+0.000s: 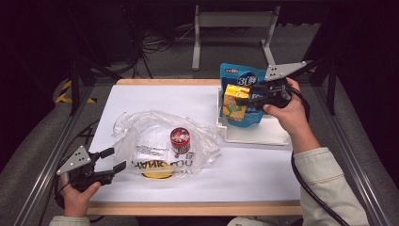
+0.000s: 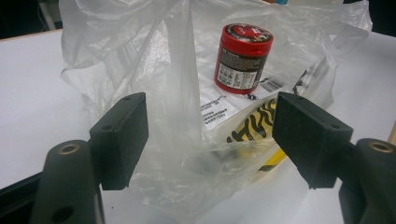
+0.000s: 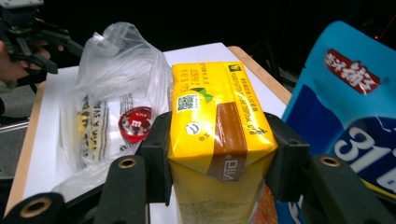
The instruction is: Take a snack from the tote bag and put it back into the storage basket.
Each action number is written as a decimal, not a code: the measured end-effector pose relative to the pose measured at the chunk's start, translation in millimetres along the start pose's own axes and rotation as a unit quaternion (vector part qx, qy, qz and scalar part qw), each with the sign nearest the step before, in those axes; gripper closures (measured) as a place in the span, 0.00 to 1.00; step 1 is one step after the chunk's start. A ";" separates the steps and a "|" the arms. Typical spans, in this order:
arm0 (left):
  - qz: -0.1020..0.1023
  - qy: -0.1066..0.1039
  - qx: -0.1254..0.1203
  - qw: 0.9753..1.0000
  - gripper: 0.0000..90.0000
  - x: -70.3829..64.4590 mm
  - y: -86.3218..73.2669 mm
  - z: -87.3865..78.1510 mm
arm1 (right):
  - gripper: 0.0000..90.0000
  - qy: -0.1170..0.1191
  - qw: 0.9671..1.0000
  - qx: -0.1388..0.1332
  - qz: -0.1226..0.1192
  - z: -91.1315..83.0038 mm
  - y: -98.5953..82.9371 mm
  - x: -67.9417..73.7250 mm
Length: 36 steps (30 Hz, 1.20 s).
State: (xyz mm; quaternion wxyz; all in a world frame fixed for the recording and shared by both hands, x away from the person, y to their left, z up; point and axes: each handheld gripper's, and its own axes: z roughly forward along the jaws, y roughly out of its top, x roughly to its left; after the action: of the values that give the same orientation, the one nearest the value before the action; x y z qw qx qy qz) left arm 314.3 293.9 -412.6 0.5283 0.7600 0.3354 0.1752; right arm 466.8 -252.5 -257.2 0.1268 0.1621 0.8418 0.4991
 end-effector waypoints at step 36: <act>-0.008 0.008 -0.002 1.000 0.31 -2.0 -3.2 -6.3 | 0.57 0.005 0.999 0.033 -0.026 32.8 -46.0 -18.6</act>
State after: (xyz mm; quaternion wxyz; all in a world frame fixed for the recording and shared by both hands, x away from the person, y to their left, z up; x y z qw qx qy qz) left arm 307.9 297.5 -413.0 0.5288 0.7547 0.3455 0.1773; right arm 489.3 -254.4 -312.2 0.1299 0.1412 0.8624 0.4684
